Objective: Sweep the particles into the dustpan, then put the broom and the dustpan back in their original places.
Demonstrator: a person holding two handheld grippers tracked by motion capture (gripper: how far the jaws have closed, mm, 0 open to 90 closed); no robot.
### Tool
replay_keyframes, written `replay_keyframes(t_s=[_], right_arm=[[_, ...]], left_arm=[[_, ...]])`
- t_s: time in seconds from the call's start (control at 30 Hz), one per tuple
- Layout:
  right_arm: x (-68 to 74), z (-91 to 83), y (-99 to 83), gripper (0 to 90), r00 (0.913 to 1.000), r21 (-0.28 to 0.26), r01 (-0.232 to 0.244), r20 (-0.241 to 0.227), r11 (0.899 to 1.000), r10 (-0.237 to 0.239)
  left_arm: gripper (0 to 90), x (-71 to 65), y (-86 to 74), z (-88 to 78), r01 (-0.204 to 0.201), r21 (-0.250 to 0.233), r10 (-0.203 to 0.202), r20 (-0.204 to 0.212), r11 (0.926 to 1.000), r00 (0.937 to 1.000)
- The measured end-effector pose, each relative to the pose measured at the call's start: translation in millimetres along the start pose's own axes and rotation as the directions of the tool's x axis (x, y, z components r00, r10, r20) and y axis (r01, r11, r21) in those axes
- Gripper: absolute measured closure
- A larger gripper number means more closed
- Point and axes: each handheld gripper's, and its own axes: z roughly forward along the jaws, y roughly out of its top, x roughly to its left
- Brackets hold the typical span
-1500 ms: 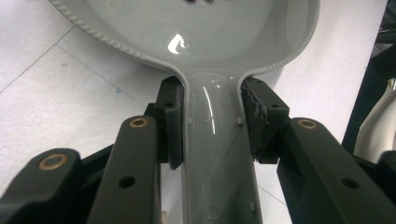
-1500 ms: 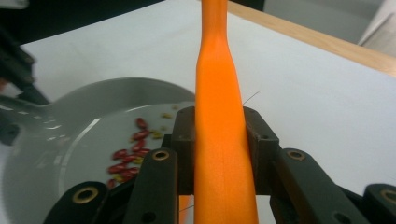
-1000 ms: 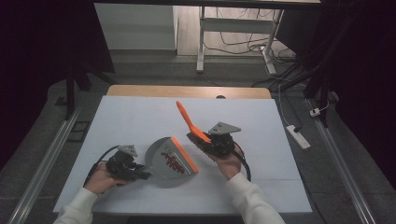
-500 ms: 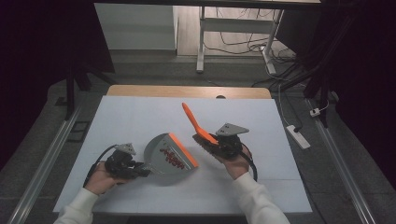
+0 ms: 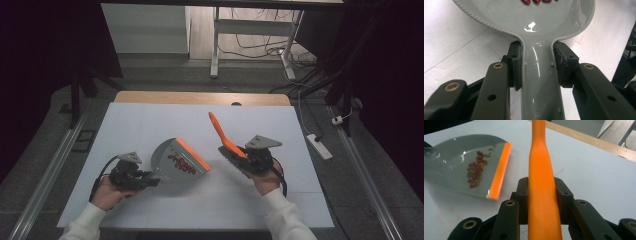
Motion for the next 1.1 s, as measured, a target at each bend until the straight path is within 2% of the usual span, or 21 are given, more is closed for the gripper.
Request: replay_keyframes(t_s=[0.1,0.4,0.73,1.1], right_arm=[[-4.7,-7.2,-5.3,70.1,0.9999,0.006,-0.008,0.010,1.000,0.008],[-16.9,-20.8,-15.4,70.2,0.9994,0.010,-0.024,0.026,1.000,0.023],[-18.9,-31.4,-18.6,70.2,0.9996,0.005,-0.022,0.017,1.000,0.022],[-17.3,-36.9,-26.5,70.2,0.9995,0.025,-0.031,0.003,0.999,0.031]], left_arm=[[61.7,1.0,-0.7,-1.2,0.031,-0.016,-0.031,-0.007,0.9994,0.9995],[61.6,3.3,-2.9,-6.6,0.059,-0.047,-0.061,-0.036,0.9972,0.9975],[61.6,2.0,-6.4,-9.7,0.083,-0.073,-0.088,-0.065,0.9938,0.9940],[61.6,2.6,-11.4,-13.2,0.116,-0.099,-0.125,-0.090,0.9884,0.9881]])
